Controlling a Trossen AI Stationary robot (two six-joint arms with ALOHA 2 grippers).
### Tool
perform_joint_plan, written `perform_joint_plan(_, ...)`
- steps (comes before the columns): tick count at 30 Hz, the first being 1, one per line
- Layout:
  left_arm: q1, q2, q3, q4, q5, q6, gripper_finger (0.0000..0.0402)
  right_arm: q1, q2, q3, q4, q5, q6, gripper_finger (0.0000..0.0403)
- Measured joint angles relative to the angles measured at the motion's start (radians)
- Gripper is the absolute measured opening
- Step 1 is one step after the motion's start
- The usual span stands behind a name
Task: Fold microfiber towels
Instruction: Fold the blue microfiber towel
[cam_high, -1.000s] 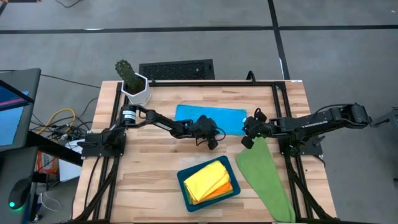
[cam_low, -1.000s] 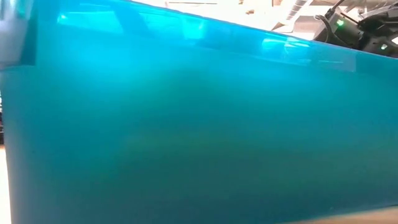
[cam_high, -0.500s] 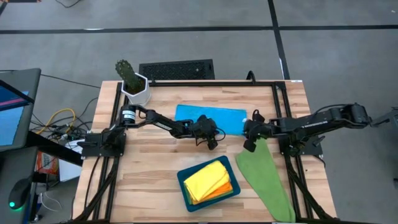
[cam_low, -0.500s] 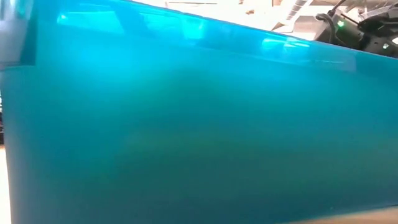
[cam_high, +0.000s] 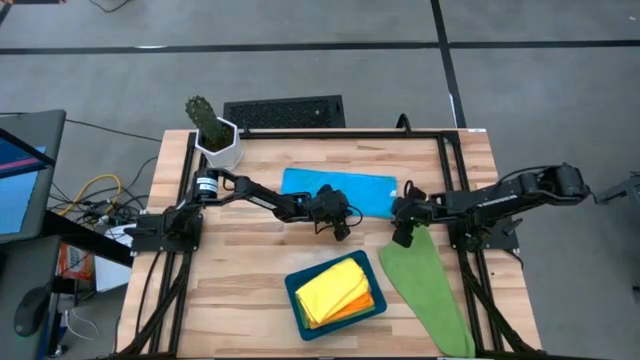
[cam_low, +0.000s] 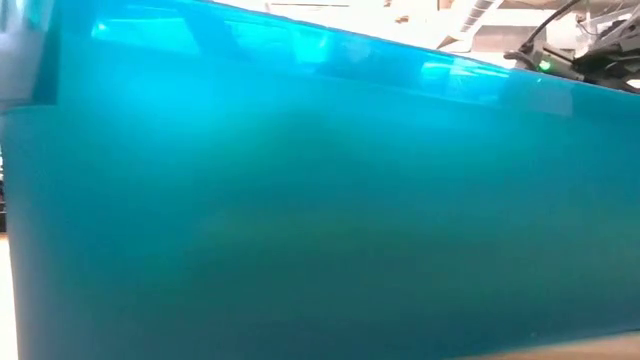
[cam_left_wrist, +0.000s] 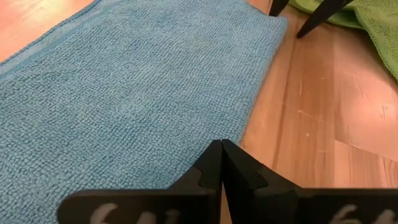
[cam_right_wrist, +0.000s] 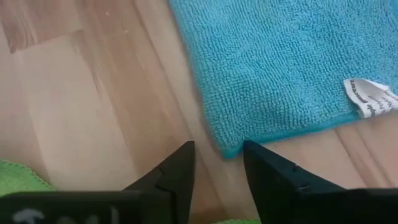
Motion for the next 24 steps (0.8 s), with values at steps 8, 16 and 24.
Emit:
perform_joint_plan(8, 0.001, 0.000, -0.001, 0.000, 0.010, 0.001, 0.0000, 0.005, 0.007, 0.021, -0.035, 0.001, 0.033, 0.0081)
perform_joint_plan(16, 0.001, 0.000, -0.001, 0.000, 0.017, 0.002, 0.0000, 0.005, 0.009, 0.142, -0.184, 0.037, 0.002, 0.0019)
perform_joint_plan(24, 0.002, 0.000, -0.002, -0.002, 0.061, 0.002, 0.0000, -0.001, 0.014, 0.274, -0.187, 0.087, -0.178, 0.0013)
